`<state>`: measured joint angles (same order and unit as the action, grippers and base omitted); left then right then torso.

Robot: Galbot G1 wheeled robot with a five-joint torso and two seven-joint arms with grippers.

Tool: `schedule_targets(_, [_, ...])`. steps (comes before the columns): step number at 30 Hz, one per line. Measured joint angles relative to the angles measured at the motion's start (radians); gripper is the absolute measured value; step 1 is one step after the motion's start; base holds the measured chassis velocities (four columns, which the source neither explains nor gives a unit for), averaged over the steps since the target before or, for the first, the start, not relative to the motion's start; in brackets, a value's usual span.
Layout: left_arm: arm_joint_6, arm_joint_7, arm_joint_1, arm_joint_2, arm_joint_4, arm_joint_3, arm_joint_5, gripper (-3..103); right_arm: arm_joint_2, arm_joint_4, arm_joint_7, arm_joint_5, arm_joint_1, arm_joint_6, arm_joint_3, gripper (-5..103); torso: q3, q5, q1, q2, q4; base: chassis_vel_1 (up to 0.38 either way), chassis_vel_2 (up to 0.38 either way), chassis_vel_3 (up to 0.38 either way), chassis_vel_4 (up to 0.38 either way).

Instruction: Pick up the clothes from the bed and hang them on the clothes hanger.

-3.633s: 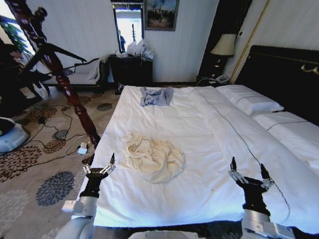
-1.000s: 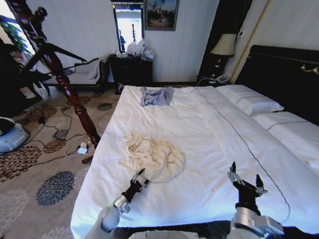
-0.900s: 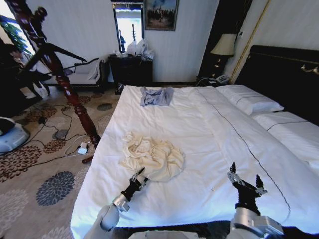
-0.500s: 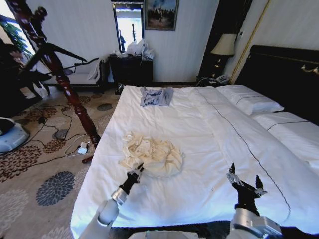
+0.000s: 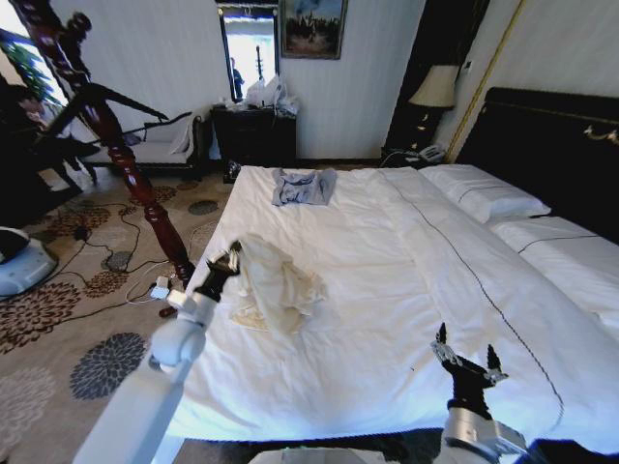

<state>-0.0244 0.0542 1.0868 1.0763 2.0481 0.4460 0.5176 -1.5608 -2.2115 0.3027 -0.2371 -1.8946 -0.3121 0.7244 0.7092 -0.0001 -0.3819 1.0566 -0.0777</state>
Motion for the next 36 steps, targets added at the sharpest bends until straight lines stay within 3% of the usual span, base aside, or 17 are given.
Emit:
schedule_targets(6, [0.058,-0.03,-0.064,-0.009,0.015,0.013,0.052,0,0.034,0.044,-0.063,0.011,0.009,-0.01,-0.024,100,0.0,0.0001,0.0,0.0,-0.0001,0.0,0.0,0.0,0.0])
schedule_targets(15, [0.062,-0.03,-0.034,0.001,0.021,0.004,0.074,0,0.118,0.123,-0.163,-0.002,0.042,-0.034,-0.047,100,0.0,0.0003,0.0,0.0,0.0,0.0,0.0,0.0,0.0])
schedule_targets(19, [0.037,0.013,0.066,0.01,0.033,-0.072,0.031,0,0.117,0.156,-0.163,0.004,0.056,-0.036,-0.054,100,0.0,0.0,0.0,0.0,-0.0001,0.0,0.0,0.0,0.0])
schedule_targets(23, [-0.018,0.175,0.198,0.018,0.036,-0.214,-0.061,0,0.114,0.188,-0.155,0.008,0.075,-0.036,-0.062,100,0.0,0.0004,0.0,0.0,0.0003,0.0,0.0,0.0,0.0])
schedule_targets(24, [-0.018,0.175,0.198,0.018,0.036,-0.214,-0.061,0,0.114,0.188,-0.155,0.008,0.075,-0.036,-0.062,100,0.0,0.0004,0.0,0.0,0.0003,0.0,0.0,0.0,0.0])
schedule_targets(26, [-0.03,0.246,0.214,0.028,0.013,-0.277,-0.071,0,0.114,0.2,-0.142,0.009,0.081,-0.035,-0.061,100,0.0,0.0001,0.0,0.0,-0.0002,0.0,0.0,0.0,0.0])
schedule_targets(33, [-0.009,0.239,0.216,0.067,-0.042,-0.326,-0.017,0,0.114,0.216,-0.124,0.009,0.08,-0.034,-0.054,100,0.0,0.0003,0.0,0.0,-0.0001,0.0,0.0,0.0,0.0])
schedule_targets(36, [0.032,0.223,0.223,0.097,-0.056,-0.349,0.042,0,0.109,0.223,-0.118,0.016,0.08,-0.034,-0.053,100,0.0,0.0003,0.0,0.0,0.0,0.0,0.0,0.0,0.0])
